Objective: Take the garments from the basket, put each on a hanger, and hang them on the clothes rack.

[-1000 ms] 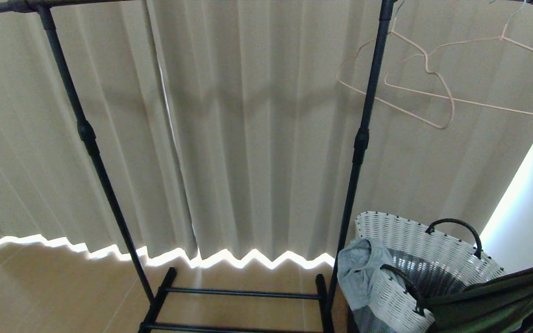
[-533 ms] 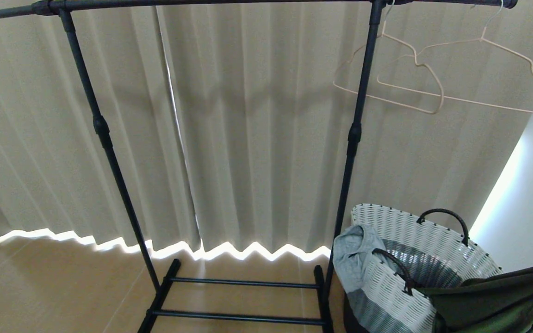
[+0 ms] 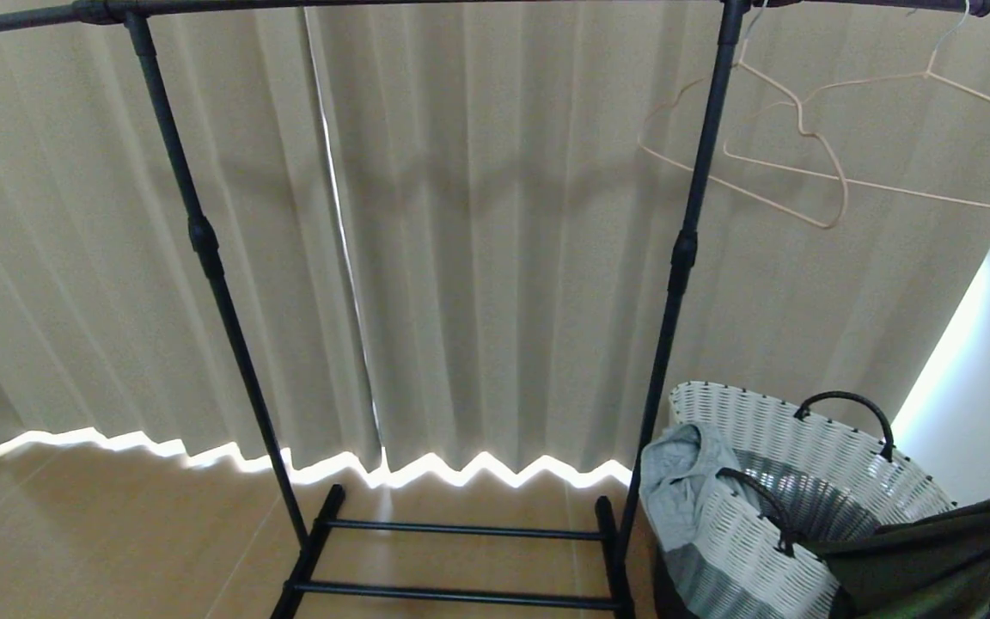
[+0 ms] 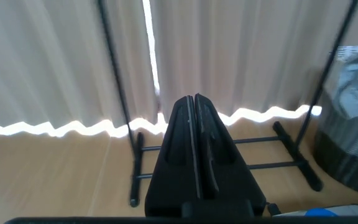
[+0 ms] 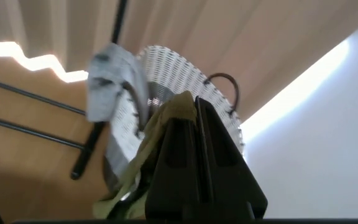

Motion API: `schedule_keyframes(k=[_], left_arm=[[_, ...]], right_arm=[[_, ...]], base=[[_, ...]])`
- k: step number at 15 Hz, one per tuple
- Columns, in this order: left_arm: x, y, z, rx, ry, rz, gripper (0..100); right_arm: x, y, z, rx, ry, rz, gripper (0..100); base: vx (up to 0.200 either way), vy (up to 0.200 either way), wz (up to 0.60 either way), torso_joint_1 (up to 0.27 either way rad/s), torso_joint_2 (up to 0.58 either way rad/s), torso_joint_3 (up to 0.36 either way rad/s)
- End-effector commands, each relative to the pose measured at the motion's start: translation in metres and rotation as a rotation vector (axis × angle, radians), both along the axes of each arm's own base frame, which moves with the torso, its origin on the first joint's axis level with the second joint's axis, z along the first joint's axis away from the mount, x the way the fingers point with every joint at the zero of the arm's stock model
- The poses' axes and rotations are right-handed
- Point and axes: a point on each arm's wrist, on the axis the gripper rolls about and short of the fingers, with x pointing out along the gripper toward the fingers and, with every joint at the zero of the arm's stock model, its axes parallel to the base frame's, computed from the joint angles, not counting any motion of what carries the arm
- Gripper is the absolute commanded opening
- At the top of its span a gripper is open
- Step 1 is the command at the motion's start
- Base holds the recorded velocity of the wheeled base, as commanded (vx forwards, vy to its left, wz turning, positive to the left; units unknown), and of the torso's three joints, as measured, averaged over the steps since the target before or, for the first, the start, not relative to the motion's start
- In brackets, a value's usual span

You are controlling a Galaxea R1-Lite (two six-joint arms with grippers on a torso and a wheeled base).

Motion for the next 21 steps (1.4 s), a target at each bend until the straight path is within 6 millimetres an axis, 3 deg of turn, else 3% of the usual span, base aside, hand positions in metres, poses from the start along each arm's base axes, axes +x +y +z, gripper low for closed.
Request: schedule_keyframes(k=[1, 6, 12, 16, 20, 21], left_arm=[[0.0, 0.0, 0.0, 0.002, -0.001, -0.001, 0], [0.0, 0.0, 0.0, 0.003, -0.001, -0.001, 0], [0.0, 0.0, 0.0, 0.012, -0.002, -0.009, 0], [0.0, -0.001, 0.001, 0.026, -0.014, -0.044, 0], [-0.008, -0.007, 0.036, 0.058, -0.113, -0.335, 0], [-0.004, -0.008, 0.058, 0.057, -0.099, -0.372, 0]], right_arm=[[0.0, 0.0, 0.001, 0.0, -0.005, 0.005, 0], [-0.006, 0.001, 0.001, 0.004, -0.031, 0.032, 0], [-0.005, 0.018, -0.015, 0.054, 0.051, 0.426, 0], [0.002, 0.021, -0.009, 0.077, 0.07, 0.451, 0], [0.008, 0.023, 0.013, 0.077, 0.013, 0.447, 0], [0.014, 0.025, 0.019, 0.076, 0.011, 0.452, 0]], base=[[0.0, 0.0, 0.0, 0.0, 0.0, 0.0], [0.0, 0.0, 0.0, 0.0, 0.0, 0.0], [0.0, 0.0, 0.0, 0.0, 0.0, 0.0], [0.0, 0.0, 0.0, 0.0, 0.0, 0.0], [0.0, 0.0, 0.0, 0.0, 0.0, 0.0], [0.0, 0.0, 0.0, 0.0, 0.0, 0.0]])
